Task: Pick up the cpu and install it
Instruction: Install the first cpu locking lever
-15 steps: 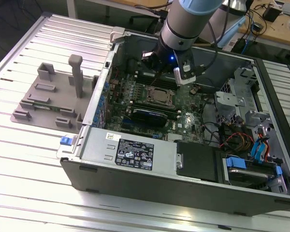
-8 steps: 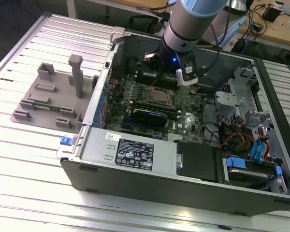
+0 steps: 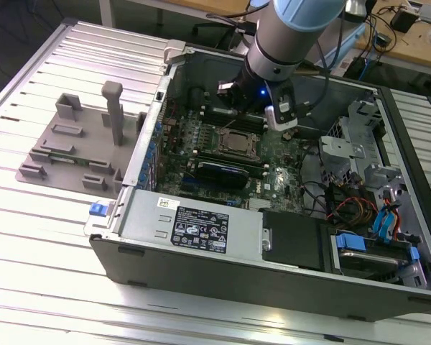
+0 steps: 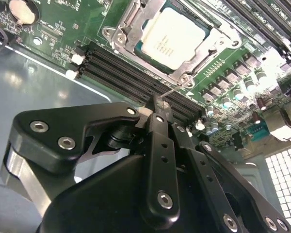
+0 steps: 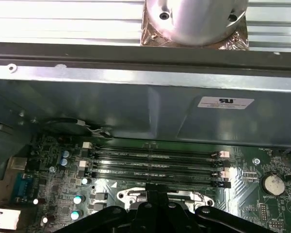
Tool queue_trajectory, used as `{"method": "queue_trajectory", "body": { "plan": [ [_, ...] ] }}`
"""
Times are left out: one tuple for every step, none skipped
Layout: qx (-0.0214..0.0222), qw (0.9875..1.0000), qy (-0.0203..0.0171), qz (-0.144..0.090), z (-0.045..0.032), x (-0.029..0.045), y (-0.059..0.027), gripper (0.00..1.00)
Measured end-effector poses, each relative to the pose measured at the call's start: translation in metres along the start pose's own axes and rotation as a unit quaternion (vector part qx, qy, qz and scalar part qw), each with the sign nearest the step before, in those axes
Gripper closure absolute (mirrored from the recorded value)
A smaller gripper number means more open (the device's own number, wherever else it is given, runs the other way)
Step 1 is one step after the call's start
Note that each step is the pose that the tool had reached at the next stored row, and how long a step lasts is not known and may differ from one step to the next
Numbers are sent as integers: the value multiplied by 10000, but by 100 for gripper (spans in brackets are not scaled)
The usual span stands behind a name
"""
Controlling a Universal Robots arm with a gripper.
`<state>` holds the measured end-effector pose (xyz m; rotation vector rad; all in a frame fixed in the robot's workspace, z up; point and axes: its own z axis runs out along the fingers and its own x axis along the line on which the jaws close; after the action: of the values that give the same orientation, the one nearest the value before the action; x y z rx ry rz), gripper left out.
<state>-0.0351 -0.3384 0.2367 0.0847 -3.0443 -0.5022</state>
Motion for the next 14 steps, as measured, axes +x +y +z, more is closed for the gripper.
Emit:
{"method": "queue_trajectory", "body": {
  "plan": [
    [0,10000,0,0,4,-10,-4,89],
    [-1,10000,0,0,9,-24,-9,89],
    [-1,10000,0,0,13,-33,-14,89],
    [-1,10000,0,0,18,-45,-19,89],
    [-1,10000,0,0,23,-56,-24,89],
    [-1,10000,0,0,29,-67,-28,89],
    [-1,10000,0,0,35,-74,-31,89],
    [0,10000,0,0,38,-75,-32,89],
    [0,10000,0,1,41,-76,-33,89],
    [0,10000,0,1,43,-77,-33,89],
    [0,10000,-1,0,47,-78,-32,89],
    [0,10000,0,0,51,-79,-28,89],
    [-1,10000,0,0,55,-79,-23,89],
    [0,10000,0,0,62,-80,-11,89]
  ]
}}
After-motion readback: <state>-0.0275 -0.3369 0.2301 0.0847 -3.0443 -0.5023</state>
